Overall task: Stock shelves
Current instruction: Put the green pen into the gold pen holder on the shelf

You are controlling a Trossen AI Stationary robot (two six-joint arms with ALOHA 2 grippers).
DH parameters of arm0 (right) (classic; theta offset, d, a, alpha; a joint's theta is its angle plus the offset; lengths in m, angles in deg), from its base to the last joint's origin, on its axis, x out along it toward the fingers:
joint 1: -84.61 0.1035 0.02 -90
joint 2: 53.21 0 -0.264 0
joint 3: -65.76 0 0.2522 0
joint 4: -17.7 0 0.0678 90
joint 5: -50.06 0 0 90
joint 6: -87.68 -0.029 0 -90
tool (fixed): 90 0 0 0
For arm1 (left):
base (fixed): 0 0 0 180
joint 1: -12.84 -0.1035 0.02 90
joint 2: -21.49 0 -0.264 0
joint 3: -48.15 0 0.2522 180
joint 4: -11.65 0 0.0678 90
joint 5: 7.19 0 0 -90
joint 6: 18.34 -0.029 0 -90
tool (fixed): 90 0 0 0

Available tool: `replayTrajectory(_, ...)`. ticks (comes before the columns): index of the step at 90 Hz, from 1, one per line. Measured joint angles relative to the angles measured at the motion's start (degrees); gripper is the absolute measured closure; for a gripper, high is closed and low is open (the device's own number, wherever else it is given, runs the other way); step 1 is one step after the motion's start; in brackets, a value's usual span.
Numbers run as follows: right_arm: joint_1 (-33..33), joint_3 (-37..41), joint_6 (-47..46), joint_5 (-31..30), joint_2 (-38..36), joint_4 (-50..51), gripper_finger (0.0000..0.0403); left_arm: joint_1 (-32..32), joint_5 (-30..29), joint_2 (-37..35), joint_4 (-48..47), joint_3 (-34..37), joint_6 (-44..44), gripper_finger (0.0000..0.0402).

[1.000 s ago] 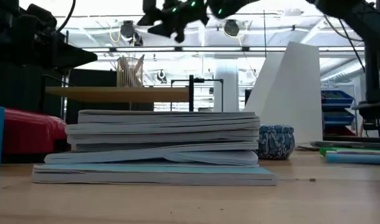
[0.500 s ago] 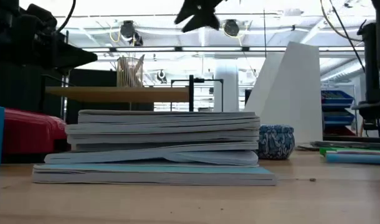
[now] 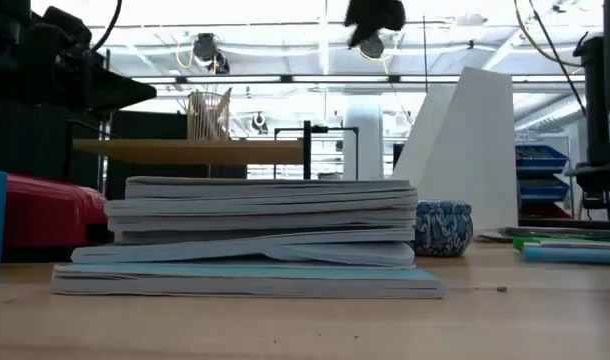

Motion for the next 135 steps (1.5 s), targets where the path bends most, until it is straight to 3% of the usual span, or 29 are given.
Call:
replayTrajectory(21,6.4,20.7,-10.5,0.0,-3.8,-4.1,0.02,0.0,0.0,0.0,0.0,0.0,0.0,0.0379)
replayTrajectory(44,14.2,34.5,-24.1,2.2,-3.5,-8.6,0.0223,0.0,0.0,0.0,0.0,0.0,0.0,0.0379)
replayTrajectory(71,20.4,42.8,-36.9,3.5,-3.5,-19.5,0.0225,0.0,0.0,1.4,0.0,0.0,0.0,0.0379)
replayTrajectory(90,21.3,47.6,-45.3,3.4,-3.5,-24.5,0.0225,0.0,0.0,2.3,0.0,0.0,0.1,0.0379)
replayTrajectory(111,21.3,51.2,-47.9,3.2,-3.5,-32.1,0.0225,0.0,0.0,2.3,0.0,0.0,2.9,0.0379)
replayTrajectory(135,21.3,54.0,-50.3,1.8,-3.4,-33.1,0.0232,0.0,0.0,2.3,0.0,0.0,3.0,0.0379)
